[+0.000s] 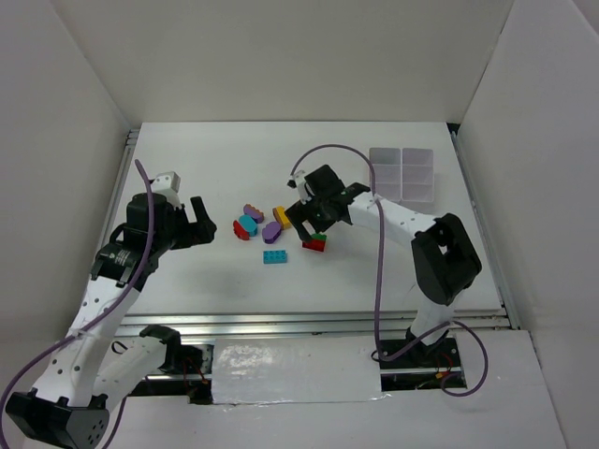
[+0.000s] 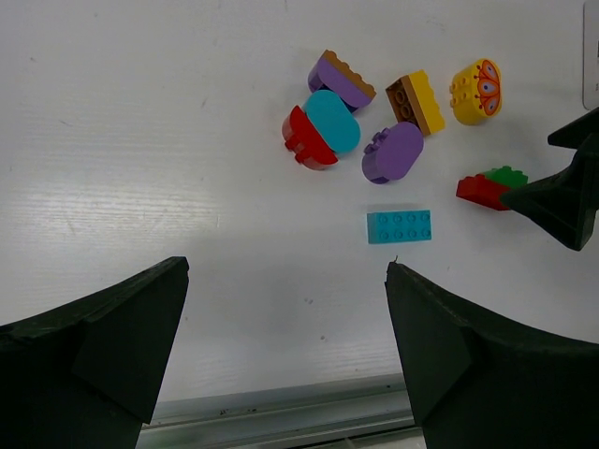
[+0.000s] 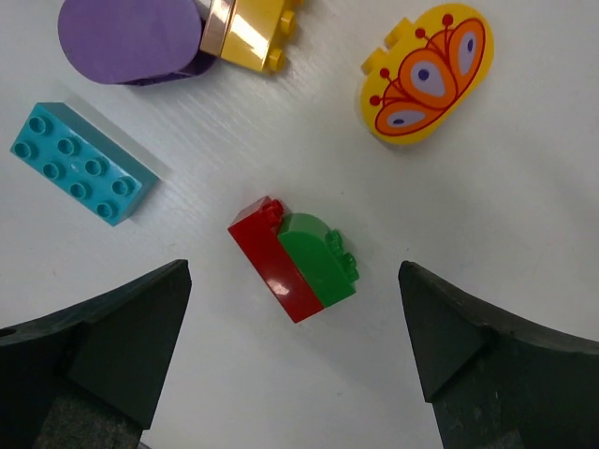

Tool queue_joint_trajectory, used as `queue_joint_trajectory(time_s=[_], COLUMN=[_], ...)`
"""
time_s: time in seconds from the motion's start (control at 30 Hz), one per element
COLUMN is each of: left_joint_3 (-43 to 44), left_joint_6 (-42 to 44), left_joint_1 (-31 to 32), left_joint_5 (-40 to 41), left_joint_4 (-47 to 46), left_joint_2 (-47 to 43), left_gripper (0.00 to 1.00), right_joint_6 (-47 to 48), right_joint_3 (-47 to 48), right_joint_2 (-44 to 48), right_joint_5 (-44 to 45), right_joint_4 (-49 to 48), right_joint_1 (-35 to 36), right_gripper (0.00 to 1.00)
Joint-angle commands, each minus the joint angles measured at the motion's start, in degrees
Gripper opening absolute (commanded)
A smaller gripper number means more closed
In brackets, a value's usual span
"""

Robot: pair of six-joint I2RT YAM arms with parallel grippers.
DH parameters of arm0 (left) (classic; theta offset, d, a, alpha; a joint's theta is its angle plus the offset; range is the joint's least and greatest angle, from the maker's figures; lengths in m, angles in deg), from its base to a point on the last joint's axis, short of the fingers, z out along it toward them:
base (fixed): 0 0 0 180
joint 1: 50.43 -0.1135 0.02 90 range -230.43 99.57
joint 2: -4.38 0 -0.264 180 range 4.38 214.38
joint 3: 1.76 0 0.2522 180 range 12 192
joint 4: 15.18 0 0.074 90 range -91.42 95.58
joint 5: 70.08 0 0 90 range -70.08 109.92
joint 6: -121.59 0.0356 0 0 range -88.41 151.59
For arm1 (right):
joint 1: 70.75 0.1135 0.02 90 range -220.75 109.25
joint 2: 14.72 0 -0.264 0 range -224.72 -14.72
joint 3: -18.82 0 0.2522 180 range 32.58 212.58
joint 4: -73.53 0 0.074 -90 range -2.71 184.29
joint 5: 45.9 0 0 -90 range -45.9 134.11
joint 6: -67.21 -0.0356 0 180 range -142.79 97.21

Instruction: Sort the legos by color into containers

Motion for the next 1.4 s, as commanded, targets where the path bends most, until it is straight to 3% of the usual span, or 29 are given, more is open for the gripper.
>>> queue_joint_trajectory(time_s=[0.0,0.27,0.5,0.7,0.8,0.83,0.93,1.1,1.17,1.2,1.37], left_joint_3=[0.38,0.29,0.29,0.29,0.29,0.29,0.29,0.47,0.56,0.47,-1.19], left_joint_6=[1.08,1.17,1.26,1.17,1.17,1.08,1.00,0.82,0.29,0.21,-4.62], left_joint_1=[0.14,0.14,0.14,0.14,0.14,0.14,0.14,0.14,0.14,0.06,0.14], left_joint_5=[-1.09,-1.53,-1.88,-1.62,-1.44,-1.36,-1.35,-1.79,-2.75,-2.94,-14.15], left_joint_4=[-1.67,-1.93,-1.93,-1.93,-1.84,-1.93,-1.76,-1.67,-1.75,-2.19,-5.87], left_joint_2=[0.15,0.07,0.07,-0.55,-0.72,-0.64,-0.29,0.33,0.42,0.33,0.94], left_gripper=[1.00,0.99,1.00,1.00,1.00,1.00,0.99,1.00,1.00,0.99,0.99], right_joint_6=[6.74,7.00,5.69,3.85,1.47,0.42,-1.95,-5.04,-8.45,-8.73,-14.78], right_joint_3=[4.43,1.62,4.25,2.42,0.14,-0.74,-3.56,-7.96,-9.27,-9.71,-11.91], right_joint_2=[-3.02,-2.50,-8.46,-8.04,-6.19,-4.71,-2.50,2.86,5.22,6.11,12.87], right_joint_5=[-0.92,-9.01,-6.64,-5.77,-3.40,-2.09,-3.75,-5.23,-7.16,-10.74,-12.10], right_joint_4=[3.05,3.06,4.29,3.06,0.43,-1.84,-5.02,-8.80,-9.33,-10.03,-10.65], right_joint_1=[-1.48,-1.76,-1.67,-1.49,-0.79,-0.53,0.00,0.88,0.88,0.97,3.68], right_gripper=[1.00,1.00,0.96,0.92,0.70,0.52,0.34,0.20,0.10,0.00,0.00])
